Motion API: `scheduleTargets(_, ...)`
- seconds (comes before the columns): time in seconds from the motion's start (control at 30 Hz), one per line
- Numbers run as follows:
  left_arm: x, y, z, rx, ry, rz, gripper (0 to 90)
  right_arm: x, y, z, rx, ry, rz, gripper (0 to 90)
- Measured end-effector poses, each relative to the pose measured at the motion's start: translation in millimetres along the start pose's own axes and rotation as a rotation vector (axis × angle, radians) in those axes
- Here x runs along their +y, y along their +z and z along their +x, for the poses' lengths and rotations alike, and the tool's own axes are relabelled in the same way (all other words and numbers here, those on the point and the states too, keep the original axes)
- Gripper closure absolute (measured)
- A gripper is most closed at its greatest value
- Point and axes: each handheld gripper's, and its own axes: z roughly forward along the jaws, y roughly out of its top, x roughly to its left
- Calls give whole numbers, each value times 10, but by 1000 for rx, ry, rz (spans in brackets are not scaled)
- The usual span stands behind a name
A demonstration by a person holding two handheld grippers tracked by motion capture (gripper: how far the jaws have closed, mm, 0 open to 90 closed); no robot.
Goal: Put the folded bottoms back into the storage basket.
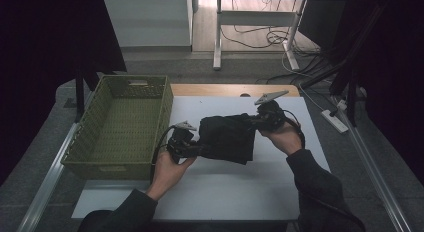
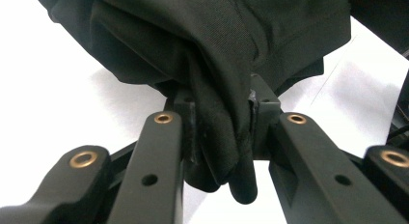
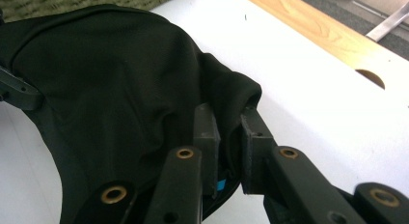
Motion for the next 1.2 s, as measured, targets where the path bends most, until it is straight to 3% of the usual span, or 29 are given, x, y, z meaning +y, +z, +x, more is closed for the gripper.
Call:
scheduleTargets(0.27,80,-236,-52,52,42,-9,724,168,-49,61,15,-15,-38,806)
scheduleTargets(0.5,124,-456,-6,61,45,-28,723,363,-62,129,24,-36,-63,807)
scheduleTargets(1.2,107,-978,305,113,-16,-76,722,836,227,273,82,-54,-116,807)
